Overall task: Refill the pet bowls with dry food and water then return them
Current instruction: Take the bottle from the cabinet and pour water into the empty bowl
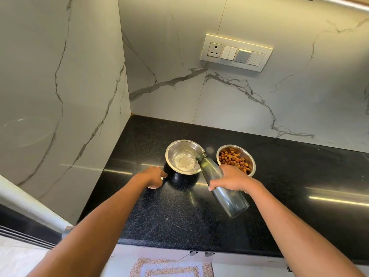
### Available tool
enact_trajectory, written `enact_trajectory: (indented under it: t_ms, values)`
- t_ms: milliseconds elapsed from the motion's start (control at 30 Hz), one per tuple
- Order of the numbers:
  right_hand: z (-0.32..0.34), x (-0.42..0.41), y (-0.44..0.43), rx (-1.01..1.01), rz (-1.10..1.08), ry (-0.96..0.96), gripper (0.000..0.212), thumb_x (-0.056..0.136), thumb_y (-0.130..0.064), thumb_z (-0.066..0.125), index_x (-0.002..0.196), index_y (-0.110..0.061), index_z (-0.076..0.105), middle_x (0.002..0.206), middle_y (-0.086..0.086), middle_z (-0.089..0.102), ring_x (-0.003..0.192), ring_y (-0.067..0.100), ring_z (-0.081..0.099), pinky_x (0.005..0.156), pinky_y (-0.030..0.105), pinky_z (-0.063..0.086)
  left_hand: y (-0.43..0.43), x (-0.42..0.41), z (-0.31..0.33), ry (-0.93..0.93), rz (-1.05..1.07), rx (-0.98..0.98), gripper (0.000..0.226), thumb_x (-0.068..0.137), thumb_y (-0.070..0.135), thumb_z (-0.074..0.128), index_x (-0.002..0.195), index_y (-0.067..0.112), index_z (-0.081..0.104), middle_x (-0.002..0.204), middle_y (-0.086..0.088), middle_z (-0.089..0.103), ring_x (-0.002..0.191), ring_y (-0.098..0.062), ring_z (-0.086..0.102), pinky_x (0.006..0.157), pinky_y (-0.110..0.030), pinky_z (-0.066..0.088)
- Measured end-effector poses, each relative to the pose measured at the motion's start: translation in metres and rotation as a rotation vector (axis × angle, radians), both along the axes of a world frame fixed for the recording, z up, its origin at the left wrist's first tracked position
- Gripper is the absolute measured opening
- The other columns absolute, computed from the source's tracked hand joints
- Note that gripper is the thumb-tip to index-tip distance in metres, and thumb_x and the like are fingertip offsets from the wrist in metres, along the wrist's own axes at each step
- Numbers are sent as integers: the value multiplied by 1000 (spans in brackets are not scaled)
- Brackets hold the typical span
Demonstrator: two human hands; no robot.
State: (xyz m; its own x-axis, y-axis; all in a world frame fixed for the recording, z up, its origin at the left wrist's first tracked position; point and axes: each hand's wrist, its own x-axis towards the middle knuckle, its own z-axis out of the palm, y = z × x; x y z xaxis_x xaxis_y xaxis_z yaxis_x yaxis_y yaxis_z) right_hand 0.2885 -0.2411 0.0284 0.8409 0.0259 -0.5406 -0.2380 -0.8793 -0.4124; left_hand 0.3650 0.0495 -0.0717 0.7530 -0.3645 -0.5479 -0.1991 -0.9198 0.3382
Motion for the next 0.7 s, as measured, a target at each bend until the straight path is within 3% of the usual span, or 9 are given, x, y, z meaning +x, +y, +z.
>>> enact_trajectory:
  t_ms: [100, 167, 233, 300, 367, 467, 533, 600, 700]
  values:
    - [0, -5, 1, 74, -57, -90, 61, 62, -56, 84, 111, -26, 63, 110, -2, 68, 99, 18, 66, 91, 43, 59, 1, -3, 0, -7, 1, 0, 68, 91, 2, 40, 151, 33, 43, 165, -10, 24, 151, -34, 23, 121, -49, 27]
    - [1, -10, 4, 124, -91, -160, 61, 68, -49, 88, 117, -30, 57, 115, -9, 64, 104, 13, 63, 87, 35, 56, 3, -6, -1, -6, 10, -2, 70, 89, 0, 40, 152, 31, 41, 167, -11, 19, 154, -36, 13, 123, -52, 21]
    - [1, -17, 7, 176, -115, -230, 68, 69, -47, 90, 125, -34, 54, 119, -14, 63, 111, 10, 61, 91, 34, 53, 5, -12, 0, -25, 39, -55, 69, 87, 1, 41, 150, 28, 45, 163, -12, 30, 151, -36, 24, 121, -49, 28]
    - [-2, -24, 8, 232, -136, -285, 74, 66, -50, 91, 130, -38, 55, 123, -16, 65, 116, 10, 62, 100, 40, 54, 9, -19, 2, -78, 146, -196, 62, 85, 0, 43, 140, 24, 58, 146, -9, 55, 135, -31, 51, 111, -43, 43]
    - [-2, -32, 8, 278, -161, -360, 79, 64, -55, 91, 132, -42, 54, 127, -18, 65, 120, 10, 62, 106, 45, 53, 8, -26, 10, -212, 303, -326, 48, 86, 1, 46, 124, 19, 70, 122, -7, 71, 111, -25, 66, 96, -38, 54]
    - [10, -41, 7, 328, -216, -480, 70, 66, -52, 93, 125, -48, 55, 123, -19, 66, 118, 5, 62, 106, 42, 52, -7, -36, 42, -405, 428, -474, 27, 88, 8, 52, 97, 24, 72, 91, -1, 74, 79, -15, 68, 74, -33, 55]
    - [27, -44, 3, 364, -283, -543, 64, 65, -50, 94, 118, -49, 58, 118, -18, 69, 113, 4, 65, 104, 42, 55, -27, -39, 73, -467, 369, -605, 23, 88, 9, 57, 95, 24, 72, 82, 1, 74, 69, -13, 67, 67, -31, 53]
    - [49, -46, -5, 389, -343, -607, 66, 61, -50, 96, 117, -43, 62, 113, -13, 74, 107, 5, 70, 99, 43, 59, -53, -40, 108, -504, 270, -737, 21, 89, 10, 60, 101, 22, 74, 87, 4, 76, 77, -11, 70, 74, -29, 56]
    - [90, -51, -18, 419, -416, -715, 71, 59, -42, 99, 120, -36, 62, 109, -13, 75, 99, -2, 72, 90, 31, 61, -93, -41, 164, -491, 134, -949, 20, 92, 16, 61, 106, 20, 74, 91, 10, 77, 86, -2, 72, 86, -29, 58]
